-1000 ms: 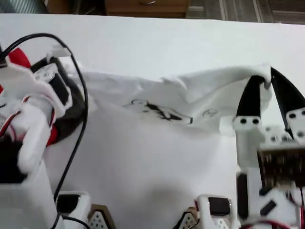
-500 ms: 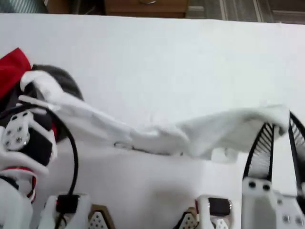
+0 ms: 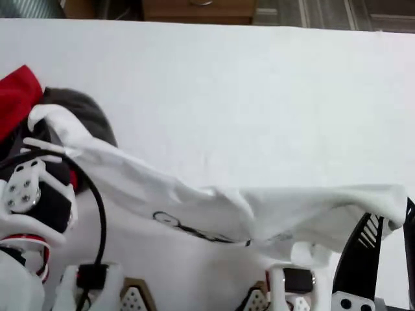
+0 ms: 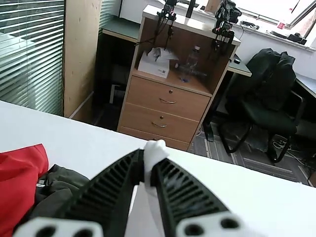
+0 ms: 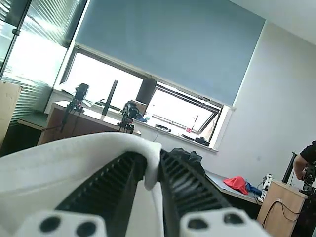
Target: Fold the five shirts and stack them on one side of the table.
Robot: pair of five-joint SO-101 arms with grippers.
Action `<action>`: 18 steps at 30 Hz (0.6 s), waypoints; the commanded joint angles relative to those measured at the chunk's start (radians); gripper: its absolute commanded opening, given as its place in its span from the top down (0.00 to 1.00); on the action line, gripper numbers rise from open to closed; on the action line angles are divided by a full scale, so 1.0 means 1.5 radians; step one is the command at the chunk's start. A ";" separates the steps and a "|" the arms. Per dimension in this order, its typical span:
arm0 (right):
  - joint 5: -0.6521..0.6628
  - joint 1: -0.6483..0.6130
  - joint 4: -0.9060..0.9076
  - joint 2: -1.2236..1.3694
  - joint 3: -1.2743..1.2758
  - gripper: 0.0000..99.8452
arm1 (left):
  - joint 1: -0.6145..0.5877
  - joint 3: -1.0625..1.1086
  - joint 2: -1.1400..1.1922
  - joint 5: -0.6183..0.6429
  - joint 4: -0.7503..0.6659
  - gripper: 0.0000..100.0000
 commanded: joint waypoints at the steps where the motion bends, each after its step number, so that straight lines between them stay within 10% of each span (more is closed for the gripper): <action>1: -0.003 0.004 0.003 0.003 -0.003 0.98 | -0.008 -0.014 0.004 0.003 0.002 0.97; 18: -0.003 0.004 -0.003 0.028 0.002 0.98 | -0.007 0.154 -0.032 0.006 -0.036 0.97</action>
